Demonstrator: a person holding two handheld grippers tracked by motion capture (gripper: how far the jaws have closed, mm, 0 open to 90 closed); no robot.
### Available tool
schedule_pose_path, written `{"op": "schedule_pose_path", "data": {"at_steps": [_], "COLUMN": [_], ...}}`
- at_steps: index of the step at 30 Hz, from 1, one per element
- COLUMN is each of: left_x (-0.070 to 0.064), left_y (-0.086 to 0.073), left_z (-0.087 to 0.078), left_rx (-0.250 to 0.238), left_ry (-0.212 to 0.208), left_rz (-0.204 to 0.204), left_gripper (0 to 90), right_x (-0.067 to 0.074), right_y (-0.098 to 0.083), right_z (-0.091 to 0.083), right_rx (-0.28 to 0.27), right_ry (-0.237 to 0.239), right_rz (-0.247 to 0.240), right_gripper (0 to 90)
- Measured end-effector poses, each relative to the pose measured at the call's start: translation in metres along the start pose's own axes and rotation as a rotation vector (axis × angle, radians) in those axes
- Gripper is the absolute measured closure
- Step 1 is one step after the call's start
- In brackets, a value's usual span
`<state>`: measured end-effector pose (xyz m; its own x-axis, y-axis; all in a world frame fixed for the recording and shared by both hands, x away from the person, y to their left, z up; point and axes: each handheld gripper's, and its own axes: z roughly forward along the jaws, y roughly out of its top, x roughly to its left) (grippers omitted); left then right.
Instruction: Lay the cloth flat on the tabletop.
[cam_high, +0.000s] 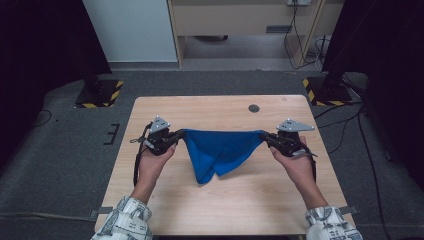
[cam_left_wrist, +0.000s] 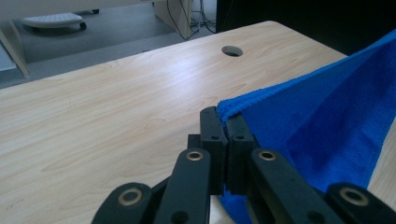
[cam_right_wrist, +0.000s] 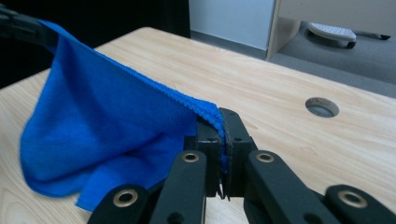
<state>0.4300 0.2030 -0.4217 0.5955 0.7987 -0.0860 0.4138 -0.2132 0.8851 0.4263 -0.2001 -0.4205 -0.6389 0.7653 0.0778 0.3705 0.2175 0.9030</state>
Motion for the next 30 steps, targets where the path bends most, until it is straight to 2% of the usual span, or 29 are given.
{"op": "schedule_pose_path", "data": {"at_steps": [10,20,26,30], "left_x": [-0.003,-0.010,-0.012,-0.010], "left_y": [0.009,0.032,0.041,0.046], "left_z": [-0.008,-0.027,-0.032,-0.036], "left_rx": [-0.022,-0.059,-0.063,-0.080], "left_ry": [0.002,0.007,0.014,0.010], "left_rz": [0.011,0.045,0.068,0.061], "left_gripper": [88.4,88.4,88.4,88.4], "right_x": [0.004,0.010,0.011,0.011], "right_y": [0.019,0.037,0.044,0.047], "right_z": [-0.014,-0.028,-0.032,-0.033], "right_rx": [-0.028,-0.054,-0.068,-0.075], "right_ry": [0.004,0.001,-0.004,-0.002], "right_rz": [-0.030,-0.057,-0.063,-0.064], "right_gripper": [88.2,88.1,88.1,88.1]}}
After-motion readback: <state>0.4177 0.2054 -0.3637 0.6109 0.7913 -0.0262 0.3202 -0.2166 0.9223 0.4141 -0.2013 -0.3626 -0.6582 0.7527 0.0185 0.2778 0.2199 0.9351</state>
